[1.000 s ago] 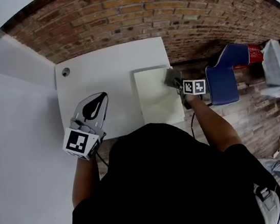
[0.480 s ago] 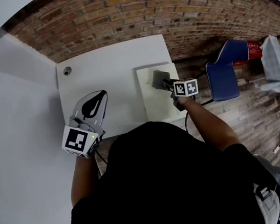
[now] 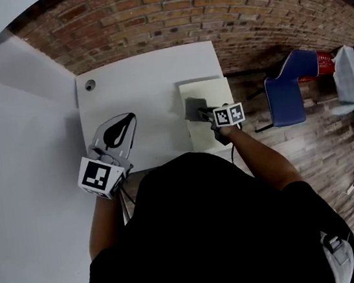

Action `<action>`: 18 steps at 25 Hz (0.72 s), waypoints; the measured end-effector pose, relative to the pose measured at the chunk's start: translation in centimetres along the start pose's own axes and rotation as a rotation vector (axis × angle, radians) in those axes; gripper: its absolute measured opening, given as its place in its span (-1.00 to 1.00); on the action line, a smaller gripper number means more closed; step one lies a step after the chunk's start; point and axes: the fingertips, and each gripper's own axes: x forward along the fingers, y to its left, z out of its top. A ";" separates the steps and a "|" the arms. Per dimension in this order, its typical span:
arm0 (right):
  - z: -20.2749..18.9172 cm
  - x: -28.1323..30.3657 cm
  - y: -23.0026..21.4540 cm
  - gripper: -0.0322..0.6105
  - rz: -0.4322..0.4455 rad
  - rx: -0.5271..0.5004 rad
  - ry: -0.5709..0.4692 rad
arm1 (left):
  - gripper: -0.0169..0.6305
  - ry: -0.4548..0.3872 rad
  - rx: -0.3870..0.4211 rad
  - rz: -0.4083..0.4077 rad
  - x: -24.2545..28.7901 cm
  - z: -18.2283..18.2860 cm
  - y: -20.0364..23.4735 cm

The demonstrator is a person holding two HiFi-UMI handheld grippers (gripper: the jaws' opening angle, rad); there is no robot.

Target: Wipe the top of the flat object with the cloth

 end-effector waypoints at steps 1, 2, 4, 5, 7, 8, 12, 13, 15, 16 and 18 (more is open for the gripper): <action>-0.2 0.3 0.3 -0.87 0.005 -0.001 0.008 | -0.94 0.002 -0.001 0.002 -0.1 0.1 0.1; -0.4 0.6 0.6 -0.87 0.010 -0.002 0.015 | -0.94 0.004 -0.001 0.003 -0.3 0.1 0.2; -0.8 1.2 1.0 -0.87 0.018 -0.007 0.029 | -0.94 0.006 0.004 0.007 -0.5 0.1 0.5; -1.0 1.4 1.2 -0.87 0.021 -0.010 0.037 | -0.94 0.008 0.006 0.009 -0.5 0.1 0.6; -1.6 1.8 1.5 -0.87 0.027 -0.014 0.055 | -0.94 0.013 0.005 0.012 -0.6 -0.1 0.8; -1.9 2.1 1.6 -0.87 0.028 -0.014 0.065 | -0.94 0.016 0.002 0.013 -0.6 -0.2 0.9; -3.3 2.9 1.7 -0.87 0.027 -0.007 0.096 | -0.94 0.031 0.003 0.016 -1.3 -1.0 1.4; -3.7 2.9 1.5 -0.87 0.026 -0.003 0.103 | -0.94 0.033 0.011 0.019 -1.5 -1.3 1.7; -4.2 2.9 1.2 -0.87 0.022 0.002 0.116 | -0.94 0.033 0.020 0.026 -1.6 -1.5 2.2; -4.4 2.9 0.9 -0.87 0.019 0.003 0.122 | -0.94 0.032 0.013 0.027 -1.5 -1.2 2.2; -4.7 2.7 0.4 -0.87 0.011 0.005 0.132 | -0.94 0.031 0.007 0.025 -1.4 -1.0 2.1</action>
